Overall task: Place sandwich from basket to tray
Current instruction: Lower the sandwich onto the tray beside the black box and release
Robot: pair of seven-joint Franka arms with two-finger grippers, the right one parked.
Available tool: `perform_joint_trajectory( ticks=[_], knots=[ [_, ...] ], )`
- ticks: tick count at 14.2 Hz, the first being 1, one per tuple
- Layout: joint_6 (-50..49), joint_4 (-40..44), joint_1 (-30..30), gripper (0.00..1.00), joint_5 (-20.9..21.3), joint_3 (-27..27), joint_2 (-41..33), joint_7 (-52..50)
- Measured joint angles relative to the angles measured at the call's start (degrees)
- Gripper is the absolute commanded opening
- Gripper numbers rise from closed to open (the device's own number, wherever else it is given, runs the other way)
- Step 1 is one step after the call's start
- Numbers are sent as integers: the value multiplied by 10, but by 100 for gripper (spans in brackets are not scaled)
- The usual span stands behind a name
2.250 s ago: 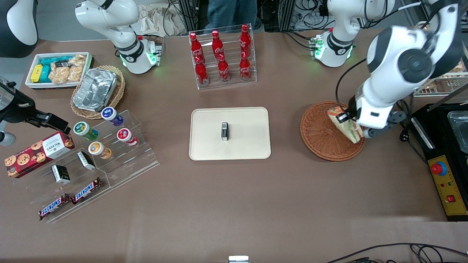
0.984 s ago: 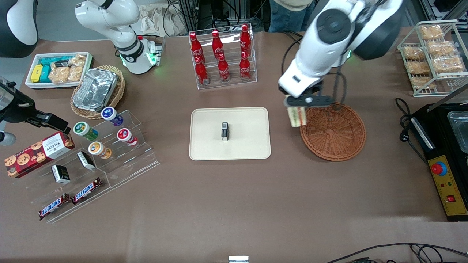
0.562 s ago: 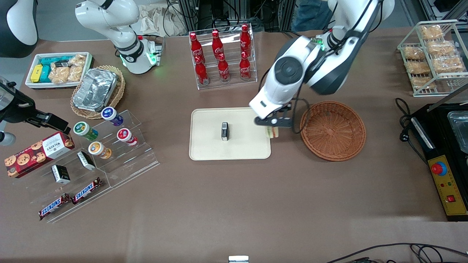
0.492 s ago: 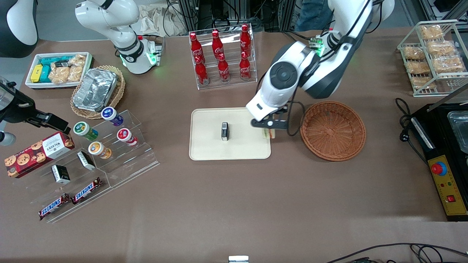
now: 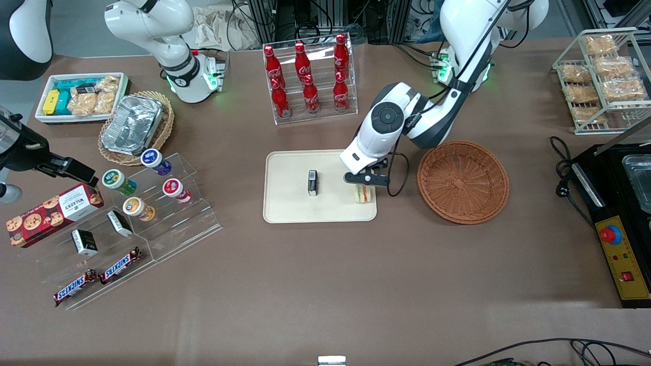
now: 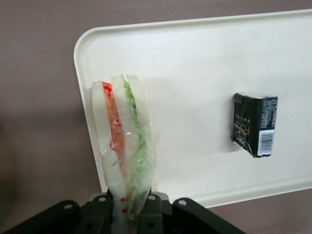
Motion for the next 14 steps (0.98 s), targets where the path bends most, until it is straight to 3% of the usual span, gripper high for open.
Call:
perform_joint_trajectory(
  ticks=[1,2,3,5,11,14],
  knots=[
    [11,0,0,0,0,0,5,0],
    [20,0,0,10,0,0,11,0],
    [26,0,0,32,1,0,17,0],
    [32,0,0,97,1,0,26,0],
    [34,13,4,99,21,8,30,-15],
    [-28,30,27,99,22,14,2,-17]
  ],
)
